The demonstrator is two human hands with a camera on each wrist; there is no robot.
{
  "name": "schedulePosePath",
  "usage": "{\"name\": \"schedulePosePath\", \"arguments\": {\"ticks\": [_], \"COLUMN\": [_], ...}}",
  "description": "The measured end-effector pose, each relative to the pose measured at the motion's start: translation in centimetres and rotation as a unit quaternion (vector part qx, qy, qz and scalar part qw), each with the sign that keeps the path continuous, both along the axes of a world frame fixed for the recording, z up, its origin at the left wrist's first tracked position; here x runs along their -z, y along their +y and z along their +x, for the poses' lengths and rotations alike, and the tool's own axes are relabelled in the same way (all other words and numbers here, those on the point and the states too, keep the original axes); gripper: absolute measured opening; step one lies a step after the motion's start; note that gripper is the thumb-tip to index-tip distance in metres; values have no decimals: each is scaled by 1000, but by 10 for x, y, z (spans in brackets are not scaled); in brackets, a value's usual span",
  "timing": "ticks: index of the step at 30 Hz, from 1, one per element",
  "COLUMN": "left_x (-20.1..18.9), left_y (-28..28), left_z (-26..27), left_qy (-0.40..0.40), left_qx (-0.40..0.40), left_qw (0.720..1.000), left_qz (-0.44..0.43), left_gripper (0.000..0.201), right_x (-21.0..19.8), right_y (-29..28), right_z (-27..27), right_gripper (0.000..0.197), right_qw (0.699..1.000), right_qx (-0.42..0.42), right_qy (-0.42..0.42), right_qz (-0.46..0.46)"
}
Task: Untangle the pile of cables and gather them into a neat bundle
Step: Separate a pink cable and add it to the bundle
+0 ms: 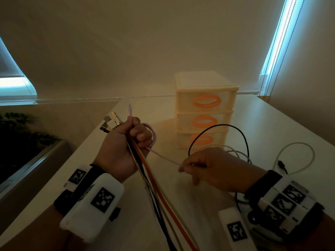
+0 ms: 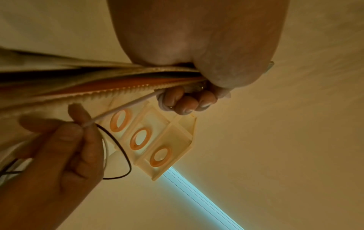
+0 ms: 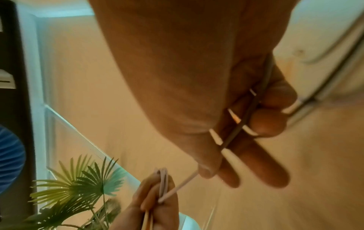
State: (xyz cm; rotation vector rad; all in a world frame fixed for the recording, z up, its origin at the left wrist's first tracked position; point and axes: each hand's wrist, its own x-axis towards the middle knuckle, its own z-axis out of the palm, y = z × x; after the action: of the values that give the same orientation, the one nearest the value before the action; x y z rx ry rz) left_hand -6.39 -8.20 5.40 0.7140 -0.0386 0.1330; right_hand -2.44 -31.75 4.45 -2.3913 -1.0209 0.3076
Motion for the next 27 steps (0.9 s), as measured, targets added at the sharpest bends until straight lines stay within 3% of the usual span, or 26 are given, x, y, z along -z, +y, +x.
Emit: {"name": "schedulePosePath", "arguments": {"ticks": [2,4,8,10,11,14,17,19,23,26,27], "left_x": [-1,-2,1,3,4,4,2,0,-1,-4,-5], "left_y": [3,2,-15,-26,-31,-35,-37,-38,-40,-31,-26], "left_z": [-1,-5,-21,-26,-26,-22,-17,-15,-15,-12,-10], "left_qy": [-7,-29,-31,-20,-9,13,25,58,100,102,96], "left_qx": [29,111,273,302,300,218,95,44,-6,-49,-52], "left_qw": [999,992,934,907,908,947,979,987,994,993,993], "left_qz": [16,47,230,292,292,236,179,141,44,-27,-42], "left_gripper": [37,33,25,26,26,28,33,36,36,33,33], "right_x": [-7,-10,-15,-12,-10,-7,-5,-5,-7,-5,-3], "right_y": [-7,-13,-16,-11,-8,3,9,10,2,-3,-4], "right_z": [6,13,12,9,7,-1,-11,-17,-9,0,1], "right_gripper": [31,35,31,25,22,8,26,31,31,12,15], "right_qw": [997,994,985,973,962,945,978,987,988,991,992], "right_qx": [64,101,131,144,134,51,-6,-36,-37,9,21], "right_qy": [-38,-32,-39,-118,-172,-239,-126,-85,-23,-65,-66], "right_qz": [-8,14,109,139,163,220,169,130,149,117,106]}}
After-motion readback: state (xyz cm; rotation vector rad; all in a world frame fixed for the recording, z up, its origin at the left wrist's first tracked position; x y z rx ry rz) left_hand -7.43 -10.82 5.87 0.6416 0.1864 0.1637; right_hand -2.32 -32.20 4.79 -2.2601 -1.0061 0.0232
